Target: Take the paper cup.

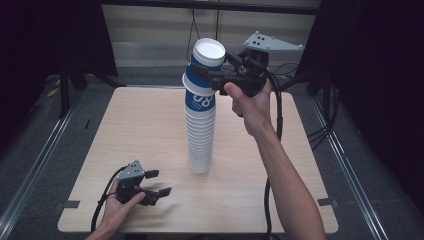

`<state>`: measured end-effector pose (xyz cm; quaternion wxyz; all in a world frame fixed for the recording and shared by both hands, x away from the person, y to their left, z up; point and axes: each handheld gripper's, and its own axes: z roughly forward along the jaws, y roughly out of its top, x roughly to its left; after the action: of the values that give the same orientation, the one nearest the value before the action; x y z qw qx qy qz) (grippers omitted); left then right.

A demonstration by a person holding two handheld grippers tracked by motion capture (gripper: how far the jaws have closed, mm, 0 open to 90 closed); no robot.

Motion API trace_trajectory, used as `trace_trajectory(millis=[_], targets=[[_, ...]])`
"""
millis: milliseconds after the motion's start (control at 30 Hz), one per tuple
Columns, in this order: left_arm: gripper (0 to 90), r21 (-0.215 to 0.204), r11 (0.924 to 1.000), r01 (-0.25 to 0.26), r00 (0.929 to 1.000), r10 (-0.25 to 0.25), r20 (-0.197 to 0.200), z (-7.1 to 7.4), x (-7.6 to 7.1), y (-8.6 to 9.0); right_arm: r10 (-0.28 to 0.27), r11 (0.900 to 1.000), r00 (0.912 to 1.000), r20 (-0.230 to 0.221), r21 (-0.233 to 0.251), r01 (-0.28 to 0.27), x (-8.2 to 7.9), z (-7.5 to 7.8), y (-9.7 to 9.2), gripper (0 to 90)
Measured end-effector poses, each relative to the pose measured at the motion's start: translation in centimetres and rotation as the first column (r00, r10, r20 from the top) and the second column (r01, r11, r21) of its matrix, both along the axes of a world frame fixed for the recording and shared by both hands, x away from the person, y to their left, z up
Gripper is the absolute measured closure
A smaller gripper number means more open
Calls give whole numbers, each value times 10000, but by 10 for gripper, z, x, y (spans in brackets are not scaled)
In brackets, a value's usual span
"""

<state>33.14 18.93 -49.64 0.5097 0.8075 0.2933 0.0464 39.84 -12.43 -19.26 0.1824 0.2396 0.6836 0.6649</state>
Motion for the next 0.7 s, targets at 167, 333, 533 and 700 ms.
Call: trace_trajectory(millis=[167,333,533,700], targets=[[163,-11,10000,-34,10000,34,5,1,-1,0,-70,9998,9999,111,160,68,-2,4,-2,266],[165,1,10000,-22,9998,22,183,3,-1,0,-168,9991,9997,171,390,161,-4,8,-9,267],[165,39,10000,-7,9995,6,312,4,-2,0,-221,9982,9997,136,559,213,-7,10,-16,268],[165,67,9999,-76,9995,74,317,4,-2,1,-398,9979,9991,122,524,391,-11,13,-24,269]])
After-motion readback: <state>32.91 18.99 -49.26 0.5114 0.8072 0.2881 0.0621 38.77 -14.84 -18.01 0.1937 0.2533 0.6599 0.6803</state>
